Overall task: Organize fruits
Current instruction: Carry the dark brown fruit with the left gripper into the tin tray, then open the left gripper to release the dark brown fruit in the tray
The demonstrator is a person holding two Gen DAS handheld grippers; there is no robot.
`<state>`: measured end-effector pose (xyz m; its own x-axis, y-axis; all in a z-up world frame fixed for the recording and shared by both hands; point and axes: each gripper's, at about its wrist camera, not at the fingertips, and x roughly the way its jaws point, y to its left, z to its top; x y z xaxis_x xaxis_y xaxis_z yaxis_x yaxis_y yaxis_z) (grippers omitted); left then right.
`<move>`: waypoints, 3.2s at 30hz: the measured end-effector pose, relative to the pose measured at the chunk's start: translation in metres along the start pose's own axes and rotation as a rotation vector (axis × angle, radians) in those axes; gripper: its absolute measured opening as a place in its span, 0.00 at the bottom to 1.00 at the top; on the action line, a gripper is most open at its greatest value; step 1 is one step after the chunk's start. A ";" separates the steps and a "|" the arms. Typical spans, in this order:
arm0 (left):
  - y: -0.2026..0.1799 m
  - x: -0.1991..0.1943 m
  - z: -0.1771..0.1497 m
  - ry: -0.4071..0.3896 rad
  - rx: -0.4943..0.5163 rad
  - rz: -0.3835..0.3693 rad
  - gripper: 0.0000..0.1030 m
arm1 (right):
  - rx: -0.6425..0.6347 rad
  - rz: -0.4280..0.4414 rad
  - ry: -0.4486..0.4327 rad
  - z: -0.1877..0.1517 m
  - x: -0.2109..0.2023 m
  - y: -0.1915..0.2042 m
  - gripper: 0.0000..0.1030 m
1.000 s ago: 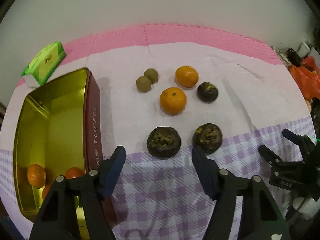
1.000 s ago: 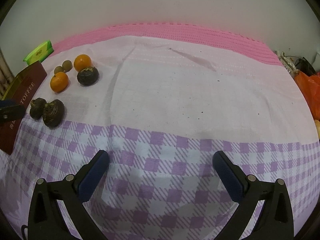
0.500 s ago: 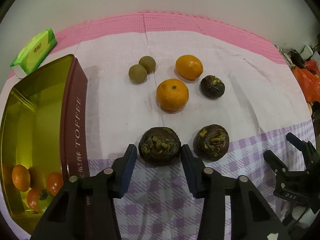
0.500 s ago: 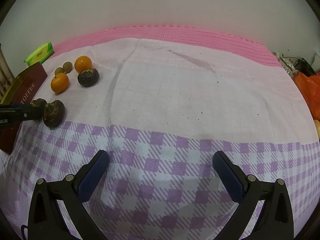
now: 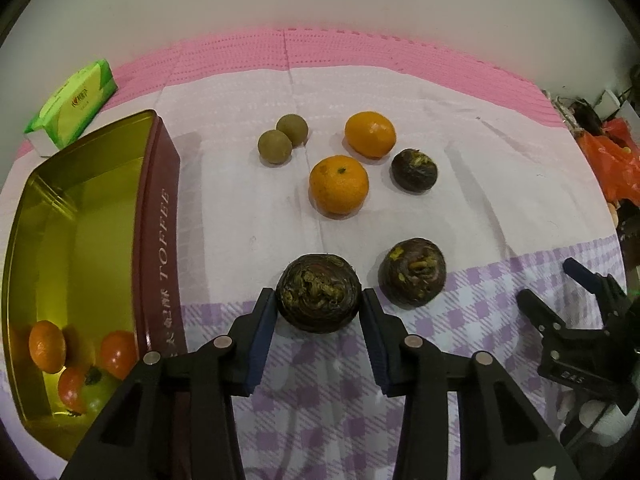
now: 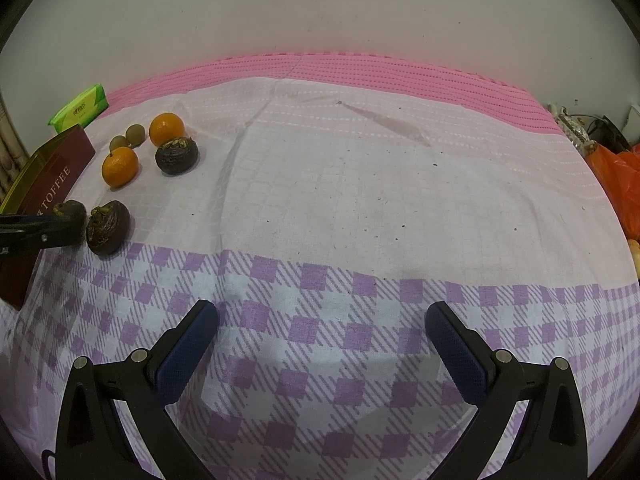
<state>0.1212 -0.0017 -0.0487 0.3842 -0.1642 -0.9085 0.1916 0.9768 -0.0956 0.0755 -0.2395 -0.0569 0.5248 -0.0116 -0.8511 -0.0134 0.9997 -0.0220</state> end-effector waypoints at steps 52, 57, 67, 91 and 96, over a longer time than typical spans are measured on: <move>0.173 -0.082 -0.065 -0.023 -0.282 0.189 0.37 | 0.009 -0.010 -0.018 0.000 0.000 0.001 1.00; 0.175 -0.080 -0.071 -0.004 -0.303 0.198 0.37 | 0.009 -0.011 -0.019 0.000 0.000 0.001 1.00; 0.181 -0.073 -0.077 0.032 -0.334 0.207 0.37 | 0.009 -0.011 -0.020 -0.001 0.000 0.001 1.00; 0.177 -0.059 -0.077 0.070 -0.314 0.221 0.38 | 0.009 -0.013 -0.021 0.000 0.001 0.001 1.00; 0.177 -0.059 -0.076 0.070 -0.318 0.215 0.39 | 0.010 -0.013 -0.020 0.001 0.001 0.001 1.00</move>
<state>0.0635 0.1910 -0.0427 0.3206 0.0483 -0.9460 -0.1808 0.9834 -0.0111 0.0767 -0.2389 -0.0572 0.5420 -0.0239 -0.8400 0.0015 0.9996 -0.0274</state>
